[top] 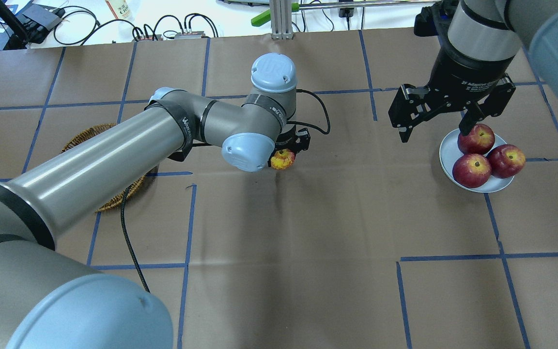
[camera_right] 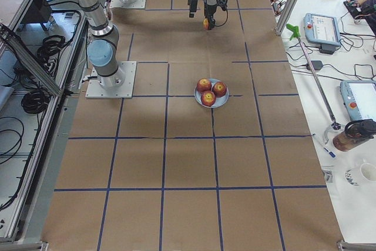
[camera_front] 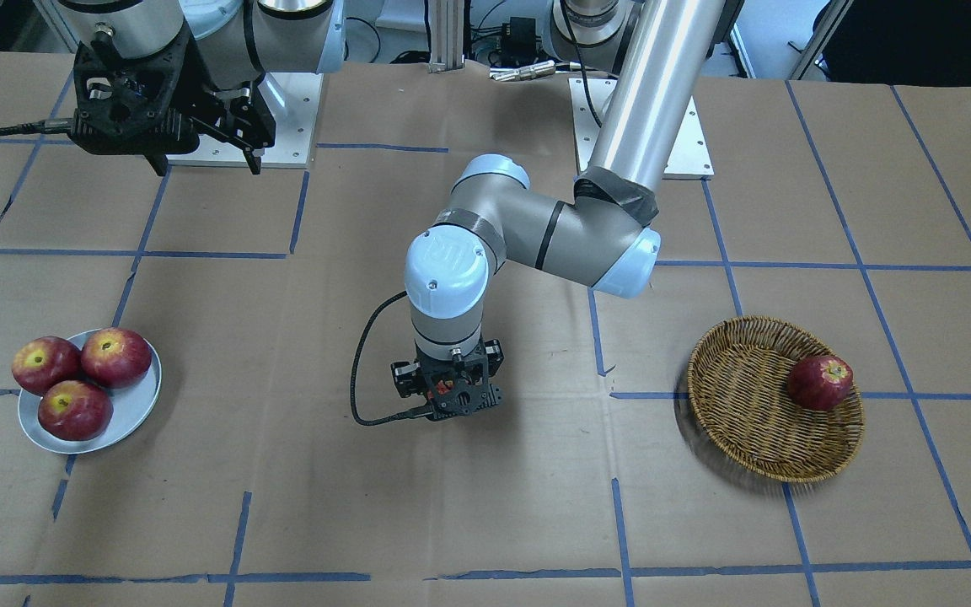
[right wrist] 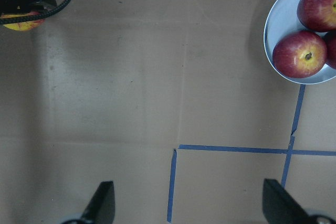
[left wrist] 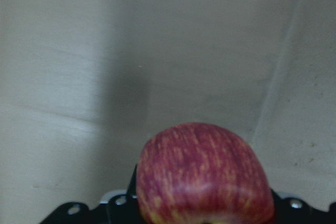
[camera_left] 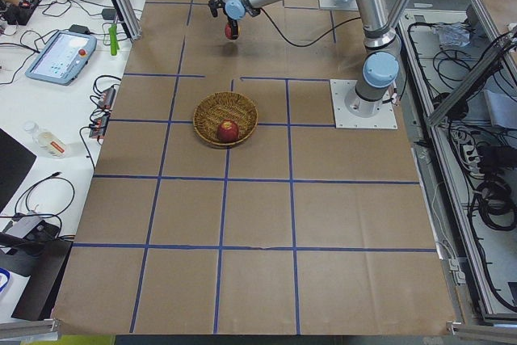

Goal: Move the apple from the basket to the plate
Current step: 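Grasp the yellow-red apple with the left gripper and carry it toward the table center, then release the apple on the table center and raise the left gripper, then move the right gripper down to the apple and grasp it, then carry the apple with the right gripper over the white plate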

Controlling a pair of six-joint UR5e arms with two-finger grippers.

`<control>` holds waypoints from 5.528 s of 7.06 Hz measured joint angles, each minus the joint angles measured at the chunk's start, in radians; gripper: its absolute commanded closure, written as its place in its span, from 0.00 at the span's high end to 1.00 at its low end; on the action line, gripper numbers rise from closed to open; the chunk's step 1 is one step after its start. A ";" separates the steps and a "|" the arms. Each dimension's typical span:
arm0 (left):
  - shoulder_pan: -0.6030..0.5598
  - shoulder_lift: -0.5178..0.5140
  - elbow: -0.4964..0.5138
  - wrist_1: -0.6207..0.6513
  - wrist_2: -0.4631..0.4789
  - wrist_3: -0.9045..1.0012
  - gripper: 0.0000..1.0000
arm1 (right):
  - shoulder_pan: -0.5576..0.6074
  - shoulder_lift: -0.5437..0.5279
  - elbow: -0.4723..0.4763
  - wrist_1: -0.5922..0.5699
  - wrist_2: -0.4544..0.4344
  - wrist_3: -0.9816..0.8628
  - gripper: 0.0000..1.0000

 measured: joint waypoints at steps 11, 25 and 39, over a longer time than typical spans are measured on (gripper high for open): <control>0.179 0.298 0.096 -0.372 0.001 0.285 0.99 | 0.001 0.006 0.002 -0.024 -0.004 -0.004 1.00; 0.425 0.519 0.118 -0.679 -0.004 0.825 0.99 | 0.404 0.613 0.006 -0.769 -0.015 0.545 1.00; 0.425 0.519 0.119 -0.684 -0.003 0.826 0.99 | 0.276 0.462 0.015 -0.670 -0.034 0.398 0.63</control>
